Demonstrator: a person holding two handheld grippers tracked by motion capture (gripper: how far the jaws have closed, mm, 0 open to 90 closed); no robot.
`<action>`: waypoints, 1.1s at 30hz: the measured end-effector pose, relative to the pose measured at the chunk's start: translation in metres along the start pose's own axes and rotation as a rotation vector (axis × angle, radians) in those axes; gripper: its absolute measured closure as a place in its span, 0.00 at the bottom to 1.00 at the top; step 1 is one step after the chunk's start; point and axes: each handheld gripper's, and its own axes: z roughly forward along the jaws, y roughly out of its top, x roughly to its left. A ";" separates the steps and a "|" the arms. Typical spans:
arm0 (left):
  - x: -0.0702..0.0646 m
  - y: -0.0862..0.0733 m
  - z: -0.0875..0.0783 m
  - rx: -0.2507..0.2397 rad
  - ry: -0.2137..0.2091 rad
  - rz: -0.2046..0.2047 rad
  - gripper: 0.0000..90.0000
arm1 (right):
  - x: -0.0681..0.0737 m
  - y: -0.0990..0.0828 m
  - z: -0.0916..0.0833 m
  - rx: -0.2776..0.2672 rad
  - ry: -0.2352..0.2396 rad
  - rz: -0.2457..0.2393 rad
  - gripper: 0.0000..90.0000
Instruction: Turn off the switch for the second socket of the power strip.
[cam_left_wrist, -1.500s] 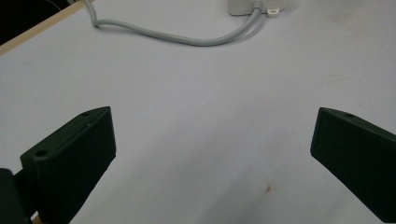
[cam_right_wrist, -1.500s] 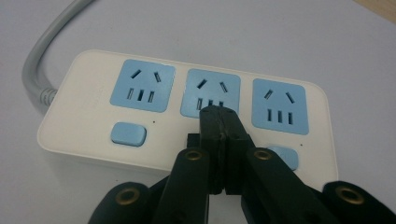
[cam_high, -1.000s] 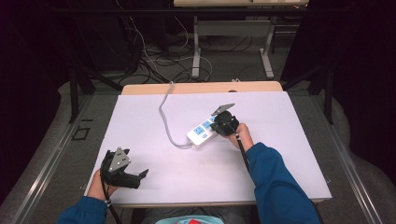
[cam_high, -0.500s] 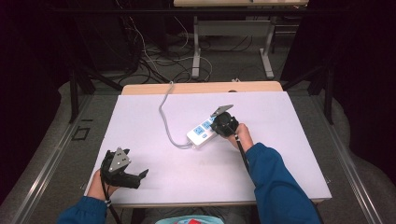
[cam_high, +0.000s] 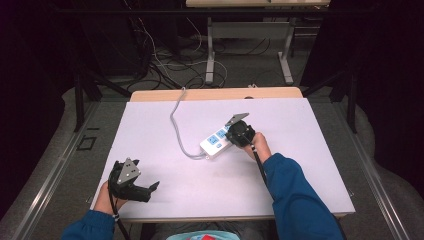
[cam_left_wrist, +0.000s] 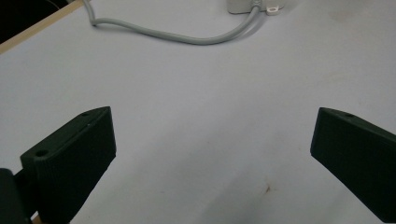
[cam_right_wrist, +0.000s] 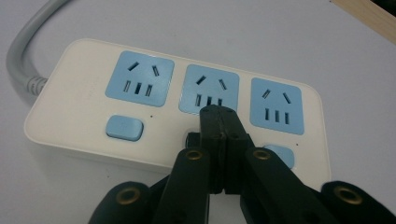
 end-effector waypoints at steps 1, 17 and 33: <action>0.000 0.000 0.000 0.000 0.000 0.000 0.00 | 0.000 0.001 -0.002 0.023 0.010 -0.006 1.00; 0.000 0.000 0.001 0.000 0.001 0.006 0.00 | 0.001 0.000 0.000 0.004 -0.001 0.004 1.00; 0.000 0.001 0.001 0.000 0.001 0.009 0.00 | 0.000 0.000 -0.001 0.019 -0.002 -0.004 1.00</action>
